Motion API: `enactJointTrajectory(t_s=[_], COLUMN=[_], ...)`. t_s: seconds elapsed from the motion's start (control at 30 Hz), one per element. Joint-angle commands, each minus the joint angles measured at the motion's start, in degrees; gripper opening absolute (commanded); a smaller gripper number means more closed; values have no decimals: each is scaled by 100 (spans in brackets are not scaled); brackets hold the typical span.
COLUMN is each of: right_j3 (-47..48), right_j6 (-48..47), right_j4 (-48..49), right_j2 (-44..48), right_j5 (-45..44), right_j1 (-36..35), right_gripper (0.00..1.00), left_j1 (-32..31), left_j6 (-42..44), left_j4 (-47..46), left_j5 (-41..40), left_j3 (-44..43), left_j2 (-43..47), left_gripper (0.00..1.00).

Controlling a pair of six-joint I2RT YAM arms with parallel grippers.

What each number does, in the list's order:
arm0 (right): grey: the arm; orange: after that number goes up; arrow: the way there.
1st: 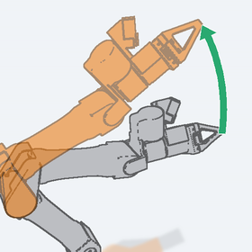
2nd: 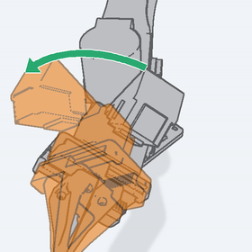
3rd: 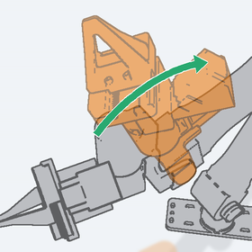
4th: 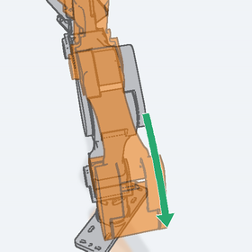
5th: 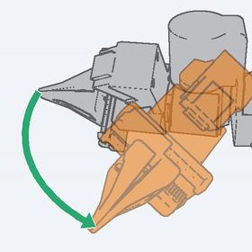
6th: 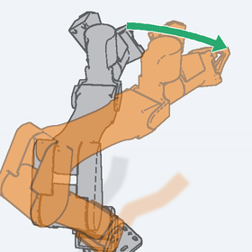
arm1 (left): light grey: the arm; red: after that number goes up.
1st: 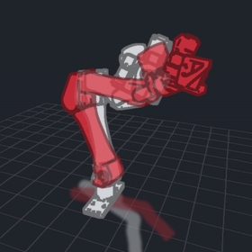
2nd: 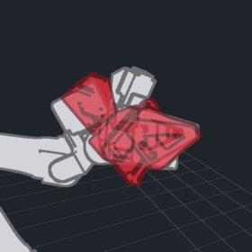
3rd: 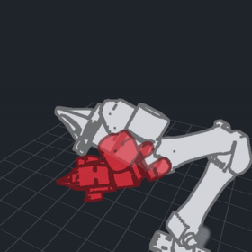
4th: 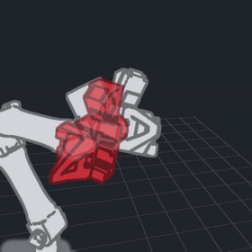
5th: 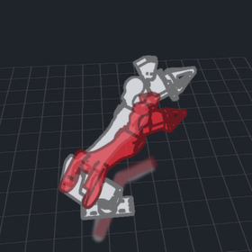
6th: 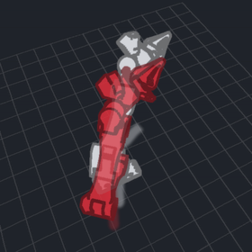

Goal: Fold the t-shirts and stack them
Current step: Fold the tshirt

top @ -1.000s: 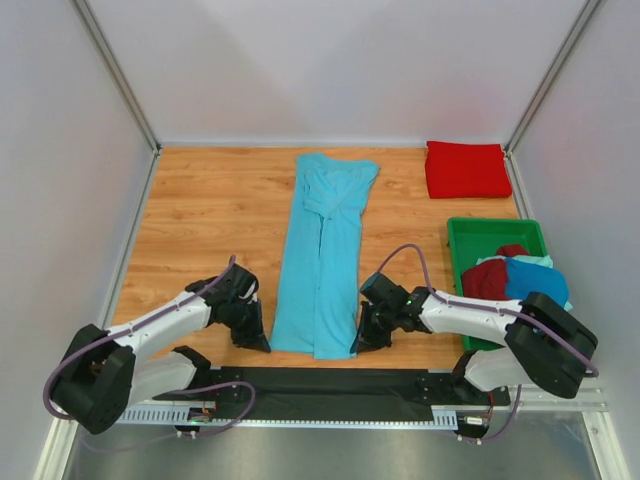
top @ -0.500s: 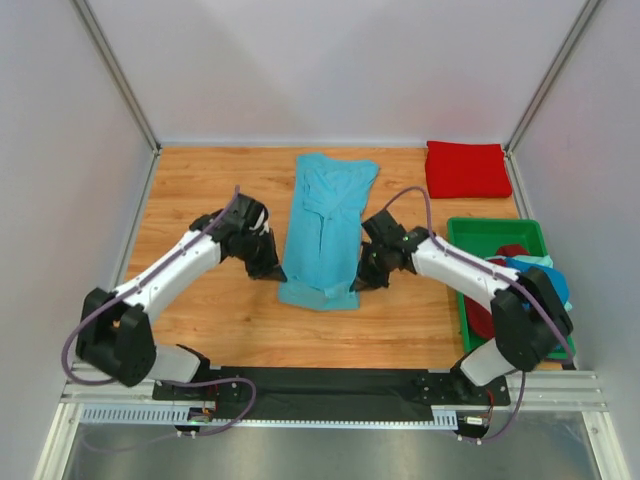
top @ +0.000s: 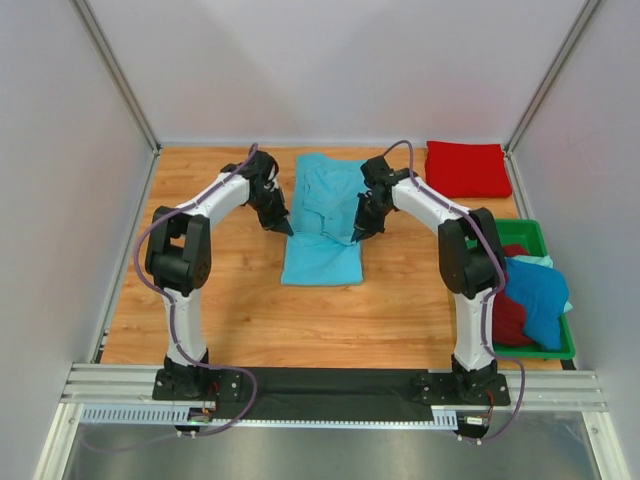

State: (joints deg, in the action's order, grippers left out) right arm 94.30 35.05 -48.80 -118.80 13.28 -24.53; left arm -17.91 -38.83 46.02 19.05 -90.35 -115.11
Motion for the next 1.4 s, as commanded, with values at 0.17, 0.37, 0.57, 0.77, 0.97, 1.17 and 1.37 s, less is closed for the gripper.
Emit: enactJointTrajectory(t_s=[0.17, 0.37, 0.57, 0.77, 0.97, 1.17, 1.37], right_j3=[659, 1168, 1371, 1907, 3058, 1783, -849], right_j6=[-253, -297, -244, -217, -586, -1193, -737], right_j4=[-271, -359, -289, -359, -1086, -1370, 281], right_j2=[-283, -652, -828, -1188, -1699, -271, 1174], right_j5=[640, 816, 896, 1001, 547, 111, 867], right_j1=[344, 449, 555, 695, 1020, 1012, 450], right_gripper=[1, 1, 0, 0, 33, 64, 67], left_j1=[130, 218, 253, 297, 437, 438, 429], left_j6=[191, 121, 112, 60, 375, 1340, 1967], left_j4=[311, 337, 381, 399, 1074, 1053, -267], left_j5=[37, 55, 82, 91, -575, -1422, 467], left_j3=[-1134, -1556, -1986, -2478, -3654, -2905, 225], left_j2=[-573, -916, -1303, -1725, -2173, -814, 875], left_gripper=[0, 0, 0, 0, 26, 73, 71])
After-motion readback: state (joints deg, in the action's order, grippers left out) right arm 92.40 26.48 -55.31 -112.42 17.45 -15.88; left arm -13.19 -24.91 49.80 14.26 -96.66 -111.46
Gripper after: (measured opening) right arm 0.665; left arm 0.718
